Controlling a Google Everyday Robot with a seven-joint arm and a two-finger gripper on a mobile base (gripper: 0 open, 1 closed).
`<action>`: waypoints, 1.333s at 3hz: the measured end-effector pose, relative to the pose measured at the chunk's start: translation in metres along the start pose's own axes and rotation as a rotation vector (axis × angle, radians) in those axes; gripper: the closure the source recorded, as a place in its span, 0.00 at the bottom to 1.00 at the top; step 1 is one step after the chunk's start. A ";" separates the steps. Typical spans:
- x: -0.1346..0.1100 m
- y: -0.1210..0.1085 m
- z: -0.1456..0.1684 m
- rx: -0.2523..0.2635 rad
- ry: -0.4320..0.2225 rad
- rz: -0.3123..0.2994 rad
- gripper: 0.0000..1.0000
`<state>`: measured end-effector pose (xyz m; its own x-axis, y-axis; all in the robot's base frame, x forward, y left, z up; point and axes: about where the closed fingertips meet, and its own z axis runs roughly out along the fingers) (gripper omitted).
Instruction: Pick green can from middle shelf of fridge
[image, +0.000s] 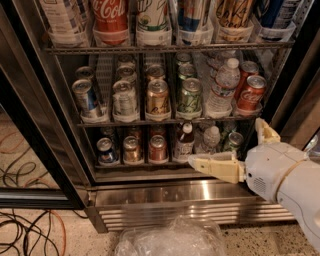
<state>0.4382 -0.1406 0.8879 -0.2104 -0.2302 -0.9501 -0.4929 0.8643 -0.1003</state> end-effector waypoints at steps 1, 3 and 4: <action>-0.011 0.009 -0.002 0.017 -0.038 -0.002 0.00; -0.010 0.007 0.002 0.040 -0.062 0.007 0.00; 0.002 -0.024 -0.004 0.139 -0.127 0.099 0.00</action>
Offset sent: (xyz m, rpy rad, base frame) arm -0.0035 0.0083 0.0098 0.0143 -0.0364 -0.0122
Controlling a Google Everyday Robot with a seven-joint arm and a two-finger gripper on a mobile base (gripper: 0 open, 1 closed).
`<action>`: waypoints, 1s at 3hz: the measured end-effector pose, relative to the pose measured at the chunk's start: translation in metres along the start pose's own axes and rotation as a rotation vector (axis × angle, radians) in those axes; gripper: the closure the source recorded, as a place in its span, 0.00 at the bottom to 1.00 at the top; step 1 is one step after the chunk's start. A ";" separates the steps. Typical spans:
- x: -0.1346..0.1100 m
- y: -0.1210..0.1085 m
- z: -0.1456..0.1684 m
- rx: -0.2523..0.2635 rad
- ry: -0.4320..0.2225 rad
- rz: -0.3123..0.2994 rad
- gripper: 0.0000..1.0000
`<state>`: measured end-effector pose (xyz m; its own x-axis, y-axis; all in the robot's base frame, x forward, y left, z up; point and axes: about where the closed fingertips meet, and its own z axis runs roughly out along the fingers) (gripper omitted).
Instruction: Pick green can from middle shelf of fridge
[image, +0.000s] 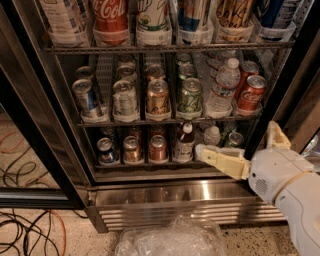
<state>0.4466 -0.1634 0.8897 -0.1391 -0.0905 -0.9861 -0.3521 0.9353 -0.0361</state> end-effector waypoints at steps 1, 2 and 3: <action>0.006 -0.027 -0.009 0.075 -0.051 0.005 0.00; 0.001 -0.015 -0.002 0.045 -0.090 -0.011 0.00; 0.001 -0.015 -0.002 0.045 -0.090 -0.011 0.00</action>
Offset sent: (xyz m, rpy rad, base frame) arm 0.0004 -0.0271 -0.0034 0.0183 -0.0392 -0.0702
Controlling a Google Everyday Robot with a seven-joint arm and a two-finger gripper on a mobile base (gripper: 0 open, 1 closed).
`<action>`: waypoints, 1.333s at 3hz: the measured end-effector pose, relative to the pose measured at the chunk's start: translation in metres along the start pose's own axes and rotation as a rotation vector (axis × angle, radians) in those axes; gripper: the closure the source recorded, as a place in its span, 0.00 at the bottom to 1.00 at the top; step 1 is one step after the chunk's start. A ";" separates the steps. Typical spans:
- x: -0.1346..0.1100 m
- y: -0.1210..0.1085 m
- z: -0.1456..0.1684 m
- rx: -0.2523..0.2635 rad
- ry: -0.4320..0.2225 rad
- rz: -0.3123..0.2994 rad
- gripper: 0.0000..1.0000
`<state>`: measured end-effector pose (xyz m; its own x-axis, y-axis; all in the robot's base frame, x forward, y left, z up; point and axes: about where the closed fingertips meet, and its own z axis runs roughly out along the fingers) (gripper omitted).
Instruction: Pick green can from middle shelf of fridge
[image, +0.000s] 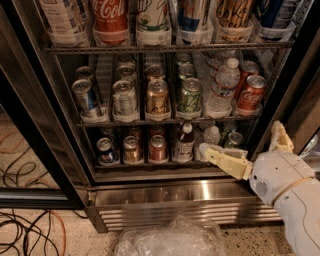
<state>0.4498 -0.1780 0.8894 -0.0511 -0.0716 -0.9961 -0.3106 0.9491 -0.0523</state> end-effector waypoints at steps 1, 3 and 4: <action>0.002 0.009 0.008 -0.025 -0.005 -0.020 0.00; 0.007 0.021 0.014 -0.052 -0.067 -0.045 0.00; 0.014 0.028 0.015 -0.038 -0.093 0.002 0.00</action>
Offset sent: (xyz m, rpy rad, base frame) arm 0.0220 0.0627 -0.0331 -0.0696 -0.1018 0.1006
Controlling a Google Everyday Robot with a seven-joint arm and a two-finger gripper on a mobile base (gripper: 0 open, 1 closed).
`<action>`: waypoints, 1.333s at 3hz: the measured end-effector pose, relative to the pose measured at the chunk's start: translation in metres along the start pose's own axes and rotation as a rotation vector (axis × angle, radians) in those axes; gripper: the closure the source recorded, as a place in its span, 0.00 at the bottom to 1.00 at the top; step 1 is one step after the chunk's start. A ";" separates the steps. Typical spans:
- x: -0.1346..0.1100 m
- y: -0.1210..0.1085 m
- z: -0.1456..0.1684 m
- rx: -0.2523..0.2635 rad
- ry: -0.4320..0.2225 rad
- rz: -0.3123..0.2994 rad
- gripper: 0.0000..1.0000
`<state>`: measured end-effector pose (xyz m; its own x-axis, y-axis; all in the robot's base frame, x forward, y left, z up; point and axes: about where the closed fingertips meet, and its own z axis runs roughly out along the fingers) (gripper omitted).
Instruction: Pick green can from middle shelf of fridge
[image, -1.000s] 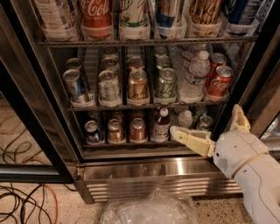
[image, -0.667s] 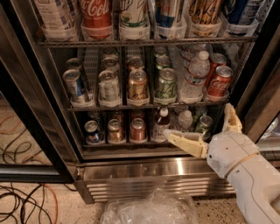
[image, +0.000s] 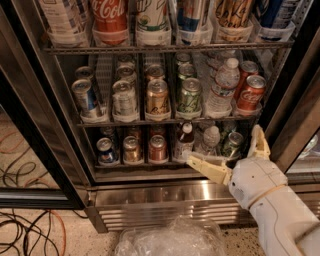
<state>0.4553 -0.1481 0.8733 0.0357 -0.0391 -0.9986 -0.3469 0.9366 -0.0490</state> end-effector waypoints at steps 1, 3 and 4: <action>0.015 0.023 0.010 -0.006 -0.015 0.028 0.00; 0.026 0.050 0.022 -0.014 -0.026 -0.038 0.00; 0.026 0.044 0.027 0.020 -0.033 -0.035 0.00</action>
Offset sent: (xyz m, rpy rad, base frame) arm 0.0061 0.0992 -0.0465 -0.0640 -0.0593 0.0381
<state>0.4659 -0.0982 0.8455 0.0788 -0.0608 -0.9950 -0.3263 0.9416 -0.0834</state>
